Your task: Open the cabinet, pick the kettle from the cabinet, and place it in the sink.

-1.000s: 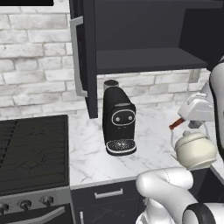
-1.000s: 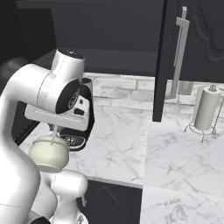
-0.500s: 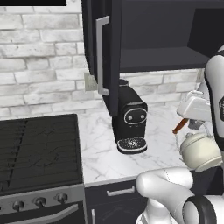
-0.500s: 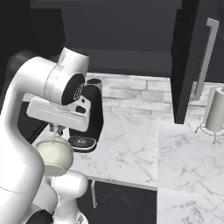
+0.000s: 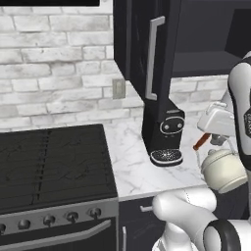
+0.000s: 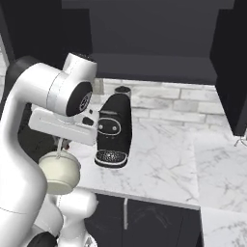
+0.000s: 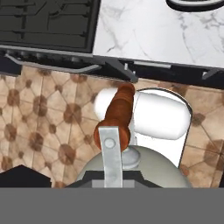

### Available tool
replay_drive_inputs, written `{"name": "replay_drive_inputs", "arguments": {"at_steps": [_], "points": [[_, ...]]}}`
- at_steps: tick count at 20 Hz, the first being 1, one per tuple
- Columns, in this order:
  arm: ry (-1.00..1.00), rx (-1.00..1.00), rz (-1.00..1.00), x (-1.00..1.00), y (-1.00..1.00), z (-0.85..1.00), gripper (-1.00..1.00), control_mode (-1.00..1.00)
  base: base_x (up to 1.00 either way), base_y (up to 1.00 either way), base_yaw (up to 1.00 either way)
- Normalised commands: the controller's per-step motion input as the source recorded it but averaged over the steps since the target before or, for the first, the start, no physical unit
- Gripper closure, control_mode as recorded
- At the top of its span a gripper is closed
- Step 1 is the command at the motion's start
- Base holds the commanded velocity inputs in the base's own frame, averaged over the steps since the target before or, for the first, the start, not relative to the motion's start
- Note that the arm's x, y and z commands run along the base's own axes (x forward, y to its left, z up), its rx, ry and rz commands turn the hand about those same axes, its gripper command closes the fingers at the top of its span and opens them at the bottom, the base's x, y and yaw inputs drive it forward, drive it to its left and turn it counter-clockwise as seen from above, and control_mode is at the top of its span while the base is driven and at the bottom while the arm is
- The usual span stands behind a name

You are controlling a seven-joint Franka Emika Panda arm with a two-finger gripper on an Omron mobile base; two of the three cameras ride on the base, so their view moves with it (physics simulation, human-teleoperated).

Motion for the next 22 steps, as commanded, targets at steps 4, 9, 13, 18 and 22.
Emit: {"name": "replay_drive_inputs", "arguments": {"at_steps": [4,9,13,18,22], "points": [[0.0,0.0,0.0,0.0,0.0,0.0,1.0,1.0,-0.51,0.29,-0.02],[0.0,0.0,0.0,0.0,0.0,0.0,1.0,1.0,-0.5,0.33,-0.11],[0.0,0.0,0.0,0.0,0.0,0.0,1.0,1.0,-0.39,0.43,-0.14],[0.0,0.0,0.0,0.0,0.0,0.0,1.0,1.0,-0.26,0.45,-0.19],[0.0,0.0,0.0,0.0,0.0,0.0,1.0,1.0,-0.23,0.49,0.03]]}}
